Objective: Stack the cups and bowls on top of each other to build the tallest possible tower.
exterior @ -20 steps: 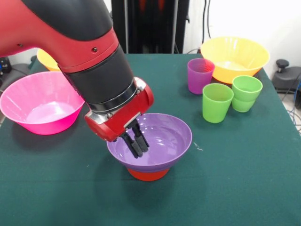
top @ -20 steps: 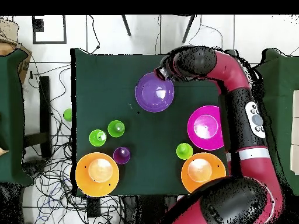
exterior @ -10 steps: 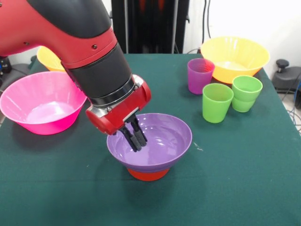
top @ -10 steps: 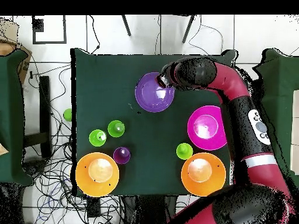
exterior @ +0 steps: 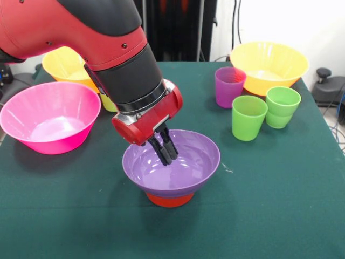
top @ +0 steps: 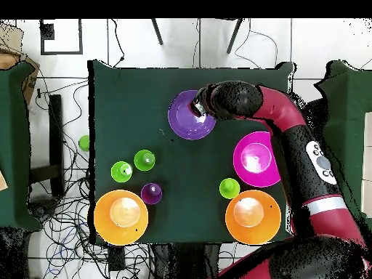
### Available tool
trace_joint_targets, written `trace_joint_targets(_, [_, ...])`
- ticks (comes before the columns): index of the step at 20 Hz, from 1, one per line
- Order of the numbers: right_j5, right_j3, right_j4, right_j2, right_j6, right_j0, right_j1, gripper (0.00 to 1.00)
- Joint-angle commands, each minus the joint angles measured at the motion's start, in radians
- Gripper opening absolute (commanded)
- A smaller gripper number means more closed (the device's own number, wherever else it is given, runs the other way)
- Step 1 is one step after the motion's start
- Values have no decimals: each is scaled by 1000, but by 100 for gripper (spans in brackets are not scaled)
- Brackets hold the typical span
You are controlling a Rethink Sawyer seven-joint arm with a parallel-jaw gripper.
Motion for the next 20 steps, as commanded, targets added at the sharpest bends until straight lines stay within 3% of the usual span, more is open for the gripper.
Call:
trace_joint_targets(1, [-20,42,-42,-51,14,32,12,0])
trace_joint_targets(20, [4,-35,-43,-48,-20,64,72,0])
